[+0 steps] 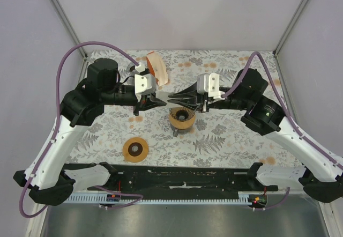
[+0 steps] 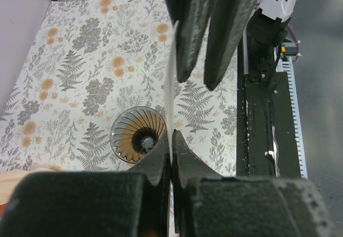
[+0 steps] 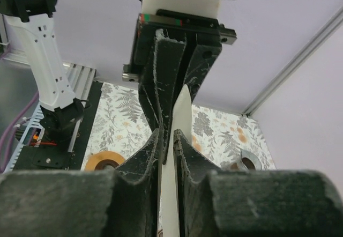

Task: Place the coffee filter in the dripper
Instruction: Pick up the coffee filter from the coffee filter holder.

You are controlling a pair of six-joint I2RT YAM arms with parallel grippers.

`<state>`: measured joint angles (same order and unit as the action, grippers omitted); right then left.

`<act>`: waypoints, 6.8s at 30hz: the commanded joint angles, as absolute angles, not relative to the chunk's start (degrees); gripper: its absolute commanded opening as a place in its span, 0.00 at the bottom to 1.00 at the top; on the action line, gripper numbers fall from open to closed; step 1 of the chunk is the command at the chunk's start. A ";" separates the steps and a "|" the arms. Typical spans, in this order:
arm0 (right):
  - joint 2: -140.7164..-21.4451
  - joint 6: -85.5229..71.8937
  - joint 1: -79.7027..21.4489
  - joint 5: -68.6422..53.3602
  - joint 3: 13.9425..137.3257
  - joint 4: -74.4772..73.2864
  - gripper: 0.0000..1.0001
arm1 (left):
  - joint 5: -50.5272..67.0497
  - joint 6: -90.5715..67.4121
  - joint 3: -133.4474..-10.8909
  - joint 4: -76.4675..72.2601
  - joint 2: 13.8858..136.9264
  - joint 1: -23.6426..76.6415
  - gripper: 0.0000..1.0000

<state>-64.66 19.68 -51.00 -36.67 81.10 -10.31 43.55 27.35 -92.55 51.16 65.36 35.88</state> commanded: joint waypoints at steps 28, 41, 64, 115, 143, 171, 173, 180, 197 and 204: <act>-65.48 27.86 -53.26 -41.83 86.31 -15.73 0.51 | 38.58 36.56 -95.98 56.34 66.18 38.94 0.02; -65.48 28.30 -53.88 -38.15 86.04 -16.26 0.52 | 38.76 36.56 -95.89 56.42 65.83 39.02 0.02; -64.78 28.74 -53.96 -35.33 86.31 -16.79 0.56 | 38.32 37.79 -95.89 57.13 66.00 39.11 0.02; -63.46 29.62 -54.49 -32.70 87.28 -20.74 0.59 | 37.36 39.02 -96.50 57.83 65.74 39.37 0.02; -60.65 20.04 -49.22 -49.48 86.40 -24.96 0.40 | 21.88 55.73 -86.75 45.53 58.53 50.36 0.02; -60.56 21.36 -53.35 -32.70 82.71 -21.01 0.08 | 21.97 46.85 -86.84 41.75 59.33 50.54 0.02; -60.47 21.53 -53.70 -31.91 82.44 -20.66 0.04 | 21.88 44.75 -86.66 40.70 59.33 50.54 0.02; -58.72 23.90 -58.35 -23.39 79.02 -14.86 0.00 | 21.89 38.76 -85.96 38.50 59.32 50.54 0.02; -64.42 20.31 -62.49 7.02 84.19 -11.42 0.00 | 23.03 42.01 -83.15 40.51 57.66 50.63 0.02; -63.99 19.95 -62.14 9.24 85.25 -10.90 0.00 | 23.29 42.54 -82.79 41.48 57.13 50.71 0.02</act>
<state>-64.84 21.15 -62.39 5.50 82.56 -13.69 21.58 41.41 -82.76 41.23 58.39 50.13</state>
